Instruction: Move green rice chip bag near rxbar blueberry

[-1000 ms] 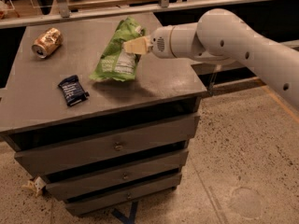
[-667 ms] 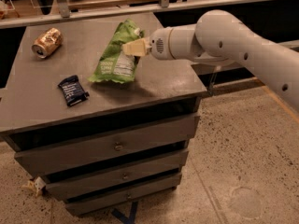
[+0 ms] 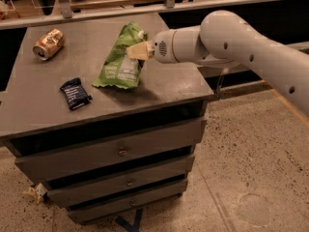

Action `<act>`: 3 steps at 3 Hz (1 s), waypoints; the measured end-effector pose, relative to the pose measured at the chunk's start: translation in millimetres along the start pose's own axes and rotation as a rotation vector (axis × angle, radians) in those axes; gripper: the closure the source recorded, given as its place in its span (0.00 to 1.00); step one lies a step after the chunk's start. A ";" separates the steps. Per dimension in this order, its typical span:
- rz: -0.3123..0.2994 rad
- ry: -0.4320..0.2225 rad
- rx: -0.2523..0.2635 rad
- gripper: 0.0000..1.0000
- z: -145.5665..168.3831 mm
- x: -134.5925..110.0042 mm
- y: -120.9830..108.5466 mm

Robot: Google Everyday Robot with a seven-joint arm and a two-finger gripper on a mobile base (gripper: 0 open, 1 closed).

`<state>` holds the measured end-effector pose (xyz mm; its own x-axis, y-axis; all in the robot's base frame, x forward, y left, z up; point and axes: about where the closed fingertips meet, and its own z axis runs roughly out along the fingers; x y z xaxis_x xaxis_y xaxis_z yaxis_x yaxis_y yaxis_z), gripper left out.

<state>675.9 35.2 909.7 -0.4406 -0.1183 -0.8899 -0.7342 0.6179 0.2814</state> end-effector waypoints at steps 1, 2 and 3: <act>0.002 0.005 -0.010 0.14 0.6 1.1 2.2; -0.004 0.011 -0.030 0.00 2.1 1.3 5.5; -0.012 0.010 -0.037 0.00 2.0 0.6 6.8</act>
Offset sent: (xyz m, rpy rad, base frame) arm -0.0021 -0.0004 -0.0013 0.0043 0.0125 0.0228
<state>671.7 40.8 910.4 -0.4366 -0.1338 -0.8896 -0.7581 0.5872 0.2838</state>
